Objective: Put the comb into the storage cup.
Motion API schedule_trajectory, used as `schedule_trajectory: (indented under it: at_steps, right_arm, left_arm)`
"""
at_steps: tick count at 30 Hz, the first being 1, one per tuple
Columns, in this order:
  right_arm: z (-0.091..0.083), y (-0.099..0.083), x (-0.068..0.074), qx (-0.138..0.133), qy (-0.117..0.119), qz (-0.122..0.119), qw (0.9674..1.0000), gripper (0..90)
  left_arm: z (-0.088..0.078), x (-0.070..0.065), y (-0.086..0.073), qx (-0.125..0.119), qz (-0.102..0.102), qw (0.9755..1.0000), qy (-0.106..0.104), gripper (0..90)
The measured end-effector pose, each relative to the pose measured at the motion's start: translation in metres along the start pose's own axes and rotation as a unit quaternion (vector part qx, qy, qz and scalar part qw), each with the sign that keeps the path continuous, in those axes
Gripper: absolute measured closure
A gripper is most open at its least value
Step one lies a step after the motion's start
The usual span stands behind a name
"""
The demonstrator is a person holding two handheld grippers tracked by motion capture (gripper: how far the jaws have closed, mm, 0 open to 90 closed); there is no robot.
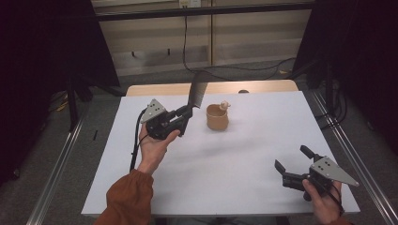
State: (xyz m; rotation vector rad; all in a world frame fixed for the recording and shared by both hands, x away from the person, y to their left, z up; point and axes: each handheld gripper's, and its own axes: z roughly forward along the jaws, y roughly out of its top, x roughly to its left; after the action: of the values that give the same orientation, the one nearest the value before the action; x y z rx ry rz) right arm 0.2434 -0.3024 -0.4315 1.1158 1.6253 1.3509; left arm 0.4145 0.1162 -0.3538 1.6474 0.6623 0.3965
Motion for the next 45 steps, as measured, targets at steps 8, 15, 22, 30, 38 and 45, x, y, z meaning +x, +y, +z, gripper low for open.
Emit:
schedule_trajectory:
  at_steps: [8,15,22,30,38,45]
  right_arm:
    - [0.0,0.0,0.0,-0.002,0.0,0.0,1.0,0.0]
    - [0.0,0.0,0.0,-0.001,0.001,0.0,1.0,0.0]
    - [0.0,0.0,0.0,-0.002,0.003,0.001,1.0,0.0]
    - [-0.001,0.0,-0.001,-0.001,0.003,0.002,1.0,0.0]
    - [-0.001,0.0,-0.001,-0.003,0.003,0.003,1.0,0.0]
    - [-0.002,0.0,0.0,-0.005,0.008,0.001,1.0,0.0]
  left_arm:
    - [0.01,0.003,0.003,-0.007,0.0,0.9998,0.017,72.3]
    - [0.018,0.003,0.008,-0.009,0.005,0.9997,0.022,72.3]
    - [0.027,0.007,0.014,-0.012,-0.001,0.9996,0.025,72.3]
    - [0.039,0.006,0.022,-0.013,0.019,0.9994,0.025,72.3]
    - [0.051,0.006,0.028,-0.019,0.007,0.9994,0.027,72.4]
    - [0.062,0.006,0.028,-0.024,0.002,0.9993,0.028,72.3]
